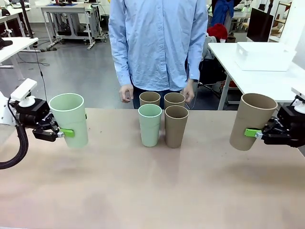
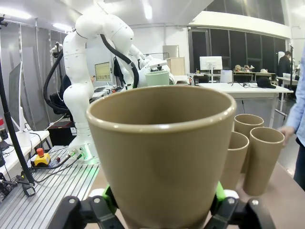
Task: Stack the cups and store them in the basket.
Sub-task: Place the stack of Reusable plastic cups into the Pantry Basket.
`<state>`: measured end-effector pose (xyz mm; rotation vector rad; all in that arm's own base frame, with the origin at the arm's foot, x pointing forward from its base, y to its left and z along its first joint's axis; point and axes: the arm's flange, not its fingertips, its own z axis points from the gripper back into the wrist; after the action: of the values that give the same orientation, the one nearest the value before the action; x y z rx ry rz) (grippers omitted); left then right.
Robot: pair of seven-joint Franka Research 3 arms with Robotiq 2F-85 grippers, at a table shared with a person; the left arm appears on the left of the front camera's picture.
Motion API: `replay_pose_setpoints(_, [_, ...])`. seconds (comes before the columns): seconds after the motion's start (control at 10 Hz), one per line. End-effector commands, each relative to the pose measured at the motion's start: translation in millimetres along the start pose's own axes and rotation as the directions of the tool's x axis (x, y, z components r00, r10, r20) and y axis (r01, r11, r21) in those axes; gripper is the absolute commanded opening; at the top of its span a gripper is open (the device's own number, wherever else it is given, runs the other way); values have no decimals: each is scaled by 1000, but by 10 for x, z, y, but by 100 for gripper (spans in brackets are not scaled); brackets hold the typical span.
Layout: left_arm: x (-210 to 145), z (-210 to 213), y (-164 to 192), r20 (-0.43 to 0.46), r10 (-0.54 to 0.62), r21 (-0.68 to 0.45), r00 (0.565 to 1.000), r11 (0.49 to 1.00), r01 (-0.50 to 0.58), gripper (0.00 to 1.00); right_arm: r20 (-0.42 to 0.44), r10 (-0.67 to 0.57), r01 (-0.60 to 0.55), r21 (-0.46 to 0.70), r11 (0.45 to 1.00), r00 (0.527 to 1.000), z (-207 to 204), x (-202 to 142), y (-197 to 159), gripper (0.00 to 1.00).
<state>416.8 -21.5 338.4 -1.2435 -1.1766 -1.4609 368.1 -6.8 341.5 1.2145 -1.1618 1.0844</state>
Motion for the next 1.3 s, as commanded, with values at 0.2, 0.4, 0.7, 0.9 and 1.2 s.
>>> replay_pose_setpoints(0.2, [34,3,10,9,4,-7,1000,1000,-4,85,1,6,-6,-3,1000,1000,11,25,4,85])
replay_pose_setpoints(0.4, [34,3,10,9,4,-7,1000,1000,-4,85,1,6,-6,-3,1000,1000,11,25,4,85])
replay_pose_setpoints(0.7, [34,3,10,9,4,-7,1000,1000,-4,85,1,6,-6,-3,1000,1000,11,25,4,85])
replay_pose_setpoints(0.9, [34,3,10,9,4,-7,1000,1000,-4,85,1,6,-6,-3,1000,1000,11,25,4,85])
replay_pose_setpoints(1.2, [34,3,10,9,4,-7,1000,1000,-4,85,1,6,-6,-3,1000,1000,11,25,4,85])
